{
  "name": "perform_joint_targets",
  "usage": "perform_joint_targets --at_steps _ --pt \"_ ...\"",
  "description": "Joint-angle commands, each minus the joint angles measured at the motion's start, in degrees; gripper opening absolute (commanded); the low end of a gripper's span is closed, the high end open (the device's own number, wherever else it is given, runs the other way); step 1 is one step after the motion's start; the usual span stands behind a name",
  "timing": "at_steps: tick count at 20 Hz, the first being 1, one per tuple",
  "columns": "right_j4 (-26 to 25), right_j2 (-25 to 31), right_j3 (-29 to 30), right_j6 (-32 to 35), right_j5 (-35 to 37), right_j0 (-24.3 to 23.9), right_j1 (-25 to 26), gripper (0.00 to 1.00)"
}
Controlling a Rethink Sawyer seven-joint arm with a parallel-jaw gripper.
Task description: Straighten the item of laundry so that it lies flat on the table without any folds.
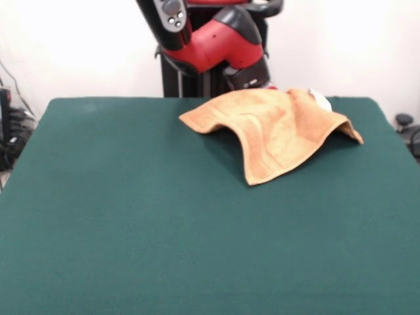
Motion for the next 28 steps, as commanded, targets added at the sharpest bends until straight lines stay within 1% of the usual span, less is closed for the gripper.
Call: perform_joint_targets --at_steps 1,5,14,19,23,28 --pt "1.57 -2.39 1.75 17.14 0.11 0.39 -1.5 1.0" --pt "2.22 -3.14 1.21 17.02 0.9 0.97 -0.74 1.0" --pt "1.88 -3.67 2.75 16.81 2.79 0.21 -1.81 1.0" --pt "1.87 -3.92 2.37 16.79 3.13 -0.01 -1.49 1.0" --pt "2.48 -4.36 2.28 16.93 2.36 0.89 -0.92 1.0" --pt "3.77 -5.14 2.19 16.92 3.71 1.87 -1.05 1.0"
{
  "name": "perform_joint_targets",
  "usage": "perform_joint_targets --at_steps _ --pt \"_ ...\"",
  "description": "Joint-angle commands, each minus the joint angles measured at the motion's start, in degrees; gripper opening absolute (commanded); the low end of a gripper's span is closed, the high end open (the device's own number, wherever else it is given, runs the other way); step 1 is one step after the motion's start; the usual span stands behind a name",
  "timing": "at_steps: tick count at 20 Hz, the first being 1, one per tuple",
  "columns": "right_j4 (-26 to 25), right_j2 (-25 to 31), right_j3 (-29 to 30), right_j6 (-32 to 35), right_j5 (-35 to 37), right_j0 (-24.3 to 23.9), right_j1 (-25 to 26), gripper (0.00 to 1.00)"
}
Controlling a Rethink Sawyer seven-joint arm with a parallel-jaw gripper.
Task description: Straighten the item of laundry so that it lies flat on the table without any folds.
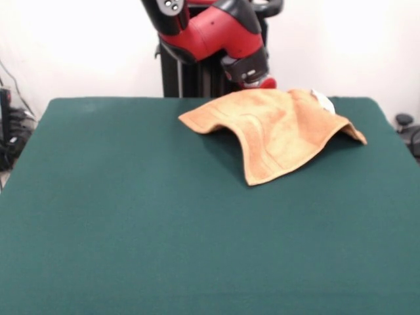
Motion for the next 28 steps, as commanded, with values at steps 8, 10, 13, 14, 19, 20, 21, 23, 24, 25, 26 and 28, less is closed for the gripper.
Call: perform_joint_targets --at_steps 8,10,13,14,19,20,21,23,24,25,26,28 --pt "2.31 -3.69 -1.43 16.7 5.55 1.36 2.73 1.0" --pt "2.08 -3.36 -1.45 16.52 6.59 0.89 2.63 0.0" --pt "2.19 -2.71 -1.38 16.35 8.37 0.63 2.4 0.0" --pt "2.06 -2.6 -1.41 16.31 8.25 0.59 2.38 0.0" --pt "0.99 -1.57 0.3 15.79 9.62 -0.82 0.27 0.0" --pt "0.4 -1.75 1.3 15.54 10.06 -1.46 -0.62 0.0" --pt "0.18 -1.58 1.87 15.38 10.5 -1.85 -1.36 0.0" --pt "-0.81 -1.93 3.17 14.83 11.51 -3.14 -2.73 0.0" --pt "-1.29 -2.21 3.79 14.48 11.97 -3.73 -3.4 0.0" --pt "-1.46 -2.14 4.18 14.22 12.4 -4.13 -3.93 0.0" --pt "-2.06 -2.3 4.64 13.77 12.95 -5.0 -4.53 0.0" --pt "-2.78 -2.46 5.06 13.04 13.85 -6.24 -5.3 0.0"
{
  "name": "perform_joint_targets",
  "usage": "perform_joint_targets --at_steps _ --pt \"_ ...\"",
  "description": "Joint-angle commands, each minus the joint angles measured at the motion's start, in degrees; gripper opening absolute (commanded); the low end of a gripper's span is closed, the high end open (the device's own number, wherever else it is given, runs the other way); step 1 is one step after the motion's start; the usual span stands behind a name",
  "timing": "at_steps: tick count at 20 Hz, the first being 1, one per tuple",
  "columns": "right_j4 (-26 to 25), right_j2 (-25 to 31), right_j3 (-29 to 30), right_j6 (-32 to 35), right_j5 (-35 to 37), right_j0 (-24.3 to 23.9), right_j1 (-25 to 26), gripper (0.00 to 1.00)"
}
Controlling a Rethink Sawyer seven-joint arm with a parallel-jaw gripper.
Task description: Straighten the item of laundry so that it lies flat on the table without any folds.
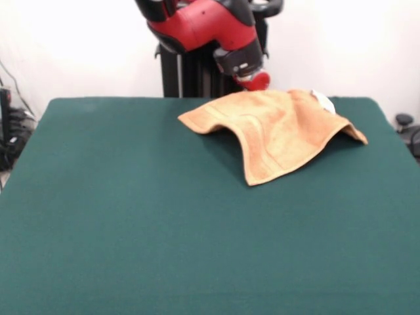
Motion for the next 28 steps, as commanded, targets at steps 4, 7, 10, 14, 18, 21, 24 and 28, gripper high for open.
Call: perform_joint_targets --at_steps 4,7,10,14,18,21,24,28 --pt "-3.25 -3.06 2.15 12.65 12.77 -1.93 -1.41 0.0" --pt "-3.45 -3.21 2.51 12.58 13.06 -2.01 -1.58 0.0" --pt "-3.36 -3.91 2.41 12.45 14.12 -1.98 -1.2 0.0" --pt "-3.86 -4.08 3.02 11.98 15.61 -2.86 -1.91 0.0" --pt "-5.15 -3.72 5.4 11.05 17.05 -4.69 -4.97 0.0" --pt "-6.5 -3.0 7.39 10.63 17.22 -5.68 -7.75 0.0" --pt "-7.99 -1.62 10.66 9.55 19.65 -8.64 -11.73 0.0" --pt "-9.69 0.39 14.13 8.9 20.37 -11.49 -16.08 0.0"
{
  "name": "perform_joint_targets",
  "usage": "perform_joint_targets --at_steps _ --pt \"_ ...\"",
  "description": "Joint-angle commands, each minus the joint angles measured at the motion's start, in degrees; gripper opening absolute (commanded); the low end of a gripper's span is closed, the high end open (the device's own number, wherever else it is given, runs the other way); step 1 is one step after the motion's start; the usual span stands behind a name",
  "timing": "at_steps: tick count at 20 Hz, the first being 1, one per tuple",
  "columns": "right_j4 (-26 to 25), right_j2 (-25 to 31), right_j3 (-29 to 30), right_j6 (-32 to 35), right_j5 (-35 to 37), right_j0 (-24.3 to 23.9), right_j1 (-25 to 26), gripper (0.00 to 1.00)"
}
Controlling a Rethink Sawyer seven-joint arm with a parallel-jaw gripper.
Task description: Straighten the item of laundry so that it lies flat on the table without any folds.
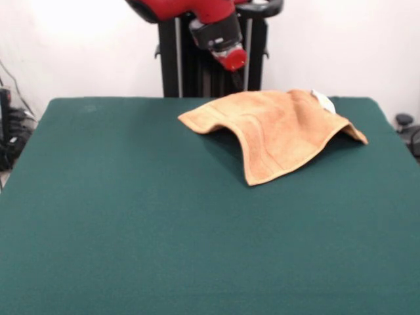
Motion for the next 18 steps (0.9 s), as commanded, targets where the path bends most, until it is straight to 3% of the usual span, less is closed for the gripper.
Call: perform_joint_targets --at_steps 1,9,13,18 --pt "-6.03 2.45 7.79 8.9 12.78 -3.13 -6.83 0.0" --pt "-8.82 9.59 11.88 11.03 7.29 -7.56 -12.33 0.0" --pt "-8.93 15.71 16.2 12.06 5.61 -11.93 -17.02 0.0" --pt "-5.03 21.84 19.54 14.35 2.07 -12.88 -20.9 0.0"
